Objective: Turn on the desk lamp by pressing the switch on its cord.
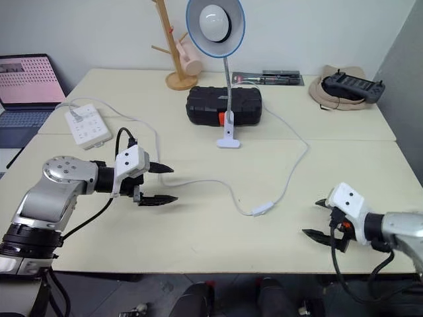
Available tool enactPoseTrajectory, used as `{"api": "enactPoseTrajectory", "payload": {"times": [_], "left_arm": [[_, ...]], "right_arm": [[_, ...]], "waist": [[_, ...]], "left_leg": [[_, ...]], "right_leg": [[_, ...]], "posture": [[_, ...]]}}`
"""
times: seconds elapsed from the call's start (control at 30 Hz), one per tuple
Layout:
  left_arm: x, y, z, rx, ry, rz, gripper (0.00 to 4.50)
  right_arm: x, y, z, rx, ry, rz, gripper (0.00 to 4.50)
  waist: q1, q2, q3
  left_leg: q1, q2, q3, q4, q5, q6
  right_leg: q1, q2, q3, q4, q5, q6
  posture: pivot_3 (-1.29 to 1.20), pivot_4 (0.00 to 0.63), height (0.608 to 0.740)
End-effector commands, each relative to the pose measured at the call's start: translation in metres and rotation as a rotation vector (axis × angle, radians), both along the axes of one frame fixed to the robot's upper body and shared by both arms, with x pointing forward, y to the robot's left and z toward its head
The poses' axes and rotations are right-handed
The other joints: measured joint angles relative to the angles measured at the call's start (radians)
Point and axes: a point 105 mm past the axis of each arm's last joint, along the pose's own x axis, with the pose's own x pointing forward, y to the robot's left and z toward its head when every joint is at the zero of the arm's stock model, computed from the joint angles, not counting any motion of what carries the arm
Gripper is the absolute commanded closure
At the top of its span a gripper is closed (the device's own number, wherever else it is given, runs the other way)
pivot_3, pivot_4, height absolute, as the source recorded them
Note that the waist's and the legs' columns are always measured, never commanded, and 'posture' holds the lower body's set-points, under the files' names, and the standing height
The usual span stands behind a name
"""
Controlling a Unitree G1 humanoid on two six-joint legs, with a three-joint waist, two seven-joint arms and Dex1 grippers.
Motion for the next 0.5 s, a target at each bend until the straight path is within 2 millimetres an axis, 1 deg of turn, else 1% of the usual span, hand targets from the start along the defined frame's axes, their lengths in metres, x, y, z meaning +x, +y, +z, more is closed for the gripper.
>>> {"api": "enactPoseTrajectory", "payload": {"times": [0.03,0.13,0.3,0.5], "left_arm": [[-0.010,-0.007,0.009,0.013,-0.024,-0.070,0.01],[-0.011,-0.012,0.010,-0.022,-0.002,-0.061,0.01],[-0.018,-0.015,0.012,-0.022,0.007,-0.085,0.01],[-0.022,-0.027,0.015,-0.081,0.024,-0.094,0.01]], "right_arm": [[0.007,0.011,0.017,0.006,-0.048,0.105,0.00],[0.012,0.015,0.019,0.009,-0.054,0.140,0.00],[0.016,0.026,0.023,0.032,-0.052,0.196,0.00],[0.022,0.032,0.021,0.029,-0.059,0.231,0.00]], "waist": [[0.002,0.000,0.000],[0.002,0.000,0.000],[0.002,0.000,0.000],[0.002,0.000,0.000]], "left_leg": [[0.000,0.000,0.000,0.000,0.000,0.000],[-0.001,0.001,-0.001,0.001,0.000,0.000],[-0.001,0.001,-0.002,0.000,0.000,0.000],[-0.001,0.001,-0.002,0.000,0.000,0.000]], "right_leg": [[0.000,0.000,0.000,0.000,0.000,0.000],[-0.001,0.000,0.000,0.000,0.000,0.000],[0.000,-0.001,-0.001,0.000,0.000,0.000],[0.000,-0.001,-0.001,0.000,0.000,0.000]], "posture": [[0.00,0.150,0.740],[0.00,0.150,0.740],[0.00,0.150,0.740],[0.00,0.150,0.740]]}}
